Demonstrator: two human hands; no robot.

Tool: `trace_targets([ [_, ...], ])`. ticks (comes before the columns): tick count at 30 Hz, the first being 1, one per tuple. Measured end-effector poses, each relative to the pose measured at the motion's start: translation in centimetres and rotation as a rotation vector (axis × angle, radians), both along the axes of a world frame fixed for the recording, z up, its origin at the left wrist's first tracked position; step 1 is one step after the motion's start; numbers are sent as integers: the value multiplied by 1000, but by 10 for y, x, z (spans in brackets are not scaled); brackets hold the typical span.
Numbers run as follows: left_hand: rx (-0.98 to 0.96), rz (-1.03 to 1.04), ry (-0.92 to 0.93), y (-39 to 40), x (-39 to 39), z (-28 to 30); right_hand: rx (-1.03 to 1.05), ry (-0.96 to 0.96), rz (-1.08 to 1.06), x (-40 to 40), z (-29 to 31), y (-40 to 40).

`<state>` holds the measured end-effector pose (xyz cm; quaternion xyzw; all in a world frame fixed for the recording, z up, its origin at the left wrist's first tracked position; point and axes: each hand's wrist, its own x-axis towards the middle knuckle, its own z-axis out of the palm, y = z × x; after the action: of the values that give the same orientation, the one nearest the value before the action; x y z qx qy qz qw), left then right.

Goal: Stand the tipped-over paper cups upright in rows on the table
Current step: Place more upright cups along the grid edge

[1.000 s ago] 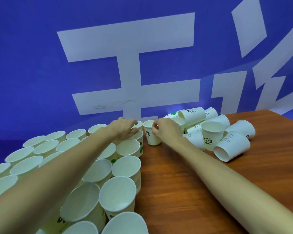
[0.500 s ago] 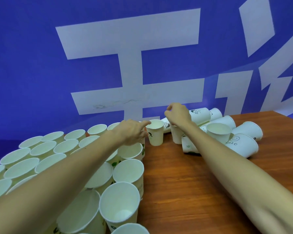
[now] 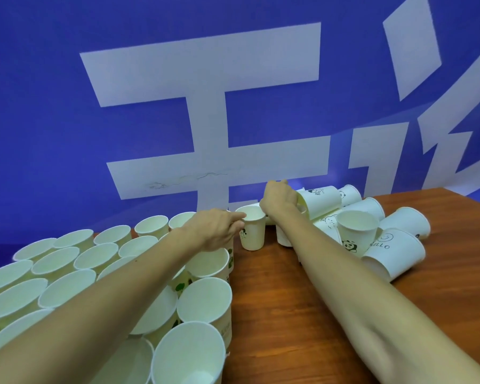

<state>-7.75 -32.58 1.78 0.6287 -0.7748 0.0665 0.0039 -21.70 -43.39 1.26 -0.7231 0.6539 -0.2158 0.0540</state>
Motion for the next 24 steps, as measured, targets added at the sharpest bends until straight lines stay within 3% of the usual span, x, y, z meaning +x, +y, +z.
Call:
trace_targets([
  [6,17,22,56,-4,1,0,49,-8,-18,-9,2,-2],
  [18,40,29,78,-7,1,0,-134,-34,-38,-9,13,-15],
  [24,52,24,62,-9,-1,2,-17,63,-35,-6,1,-27],
])
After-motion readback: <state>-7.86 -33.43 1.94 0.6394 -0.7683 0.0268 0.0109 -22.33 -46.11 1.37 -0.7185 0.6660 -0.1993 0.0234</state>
